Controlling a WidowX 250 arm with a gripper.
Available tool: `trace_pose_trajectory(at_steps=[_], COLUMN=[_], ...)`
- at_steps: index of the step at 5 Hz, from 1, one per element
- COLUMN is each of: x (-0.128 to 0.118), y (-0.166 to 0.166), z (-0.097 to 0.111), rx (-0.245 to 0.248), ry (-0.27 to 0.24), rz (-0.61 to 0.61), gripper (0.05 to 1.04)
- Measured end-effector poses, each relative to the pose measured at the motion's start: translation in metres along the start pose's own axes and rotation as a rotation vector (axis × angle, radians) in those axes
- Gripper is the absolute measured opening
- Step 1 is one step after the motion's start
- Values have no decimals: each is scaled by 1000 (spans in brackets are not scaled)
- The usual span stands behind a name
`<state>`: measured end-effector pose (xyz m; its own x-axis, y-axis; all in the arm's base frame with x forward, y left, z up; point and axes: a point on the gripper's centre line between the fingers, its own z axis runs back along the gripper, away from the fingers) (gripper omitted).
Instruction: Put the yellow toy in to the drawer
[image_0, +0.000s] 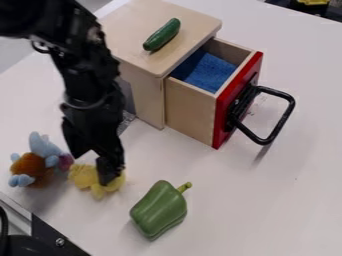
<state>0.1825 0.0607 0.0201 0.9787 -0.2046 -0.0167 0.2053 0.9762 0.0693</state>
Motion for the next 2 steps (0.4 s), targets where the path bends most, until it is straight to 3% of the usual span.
trace_pose_trajectory(at_steps=[1,2], x=[11,17], y=[-9,-10], z=[-18,-22], rx=[-33,-46], ry=[-6,-24], rz=[4,37], gripper=[967,696])
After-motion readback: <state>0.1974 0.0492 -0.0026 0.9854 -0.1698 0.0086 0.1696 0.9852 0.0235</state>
